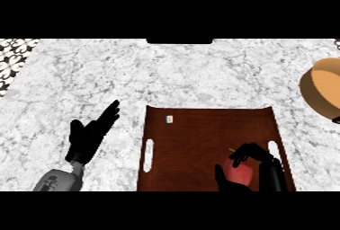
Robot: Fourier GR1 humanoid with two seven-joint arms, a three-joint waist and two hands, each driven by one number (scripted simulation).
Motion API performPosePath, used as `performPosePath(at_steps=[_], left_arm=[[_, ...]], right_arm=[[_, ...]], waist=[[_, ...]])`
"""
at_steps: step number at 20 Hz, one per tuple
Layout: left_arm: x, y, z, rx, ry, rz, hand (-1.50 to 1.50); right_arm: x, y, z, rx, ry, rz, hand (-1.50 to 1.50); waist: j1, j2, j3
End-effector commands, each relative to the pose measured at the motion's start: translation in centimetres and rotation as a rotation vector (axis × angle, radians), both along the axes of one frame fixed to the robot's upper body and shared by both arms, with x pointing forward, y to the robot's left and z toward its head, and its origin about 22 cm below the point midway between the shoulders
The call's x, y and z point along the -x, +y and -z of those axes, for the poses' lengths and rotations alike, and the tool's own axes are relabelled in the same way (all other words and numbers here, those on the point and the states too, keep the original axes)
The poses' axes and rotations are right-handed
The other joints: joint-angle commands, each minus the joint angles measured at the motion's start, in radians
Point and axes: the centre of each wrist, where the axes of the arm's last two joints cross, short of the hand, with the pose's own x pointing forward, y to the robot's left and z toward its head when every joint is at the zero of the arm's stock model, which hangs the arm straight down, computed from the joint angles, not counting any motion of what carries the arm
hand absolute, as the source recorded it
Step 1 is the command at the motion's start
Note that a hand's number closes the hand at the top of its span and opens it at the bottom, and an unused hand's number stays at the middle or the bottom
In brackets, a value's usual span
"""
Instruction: Pick the bell pepper from the tray and place it in the pot
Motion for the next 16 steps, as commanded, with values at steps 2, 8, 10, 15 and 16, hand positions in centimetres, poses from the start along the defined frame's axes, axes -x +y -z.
performPosePath(at_steps=[2, 8, 10, 15, 16], left_arm=[[0.1, 0.0, 0.1, 0.006, 0.004, -0.003, 0.00], [0.3, 0.2, 0.3, 0.010, 0.004, -0.012, 0.00], [0.2, 0.5, 0.0, -0.009, -0.005, -0.017, 0.00], [0.4, 0.6, 0.2, -0.011, 0.000, -0.019, 0.00], [0.3, 0.5, 0.2, 0.004, -0.002, -0.022, 0.00]], right_arm=[[-0.1, -3.1, -1.9, 0.136, -0.036, -0.086, 1.50], [-1.0, -6.5, -4.4, 0.282, -0.119, -0.129, 1.50], [-1.0, -7.6, -4.9, 0.336, -0.119, -0.150, 1.50], [-2.1, -9.5, -7.5, 0.395, -0.134, -0.162, 1.50], [-2.4, -9.9, -8.1, 0.411, -0.149, -0.170, 1.50]], waist=[[-0.008, 0.001, 0.000], [-0.016, 0.004, -0.003], [-0.018, 0.003, -0.001], [-0.018, 0.007, -0.004], [-0.018, 0.008, -0.005]])
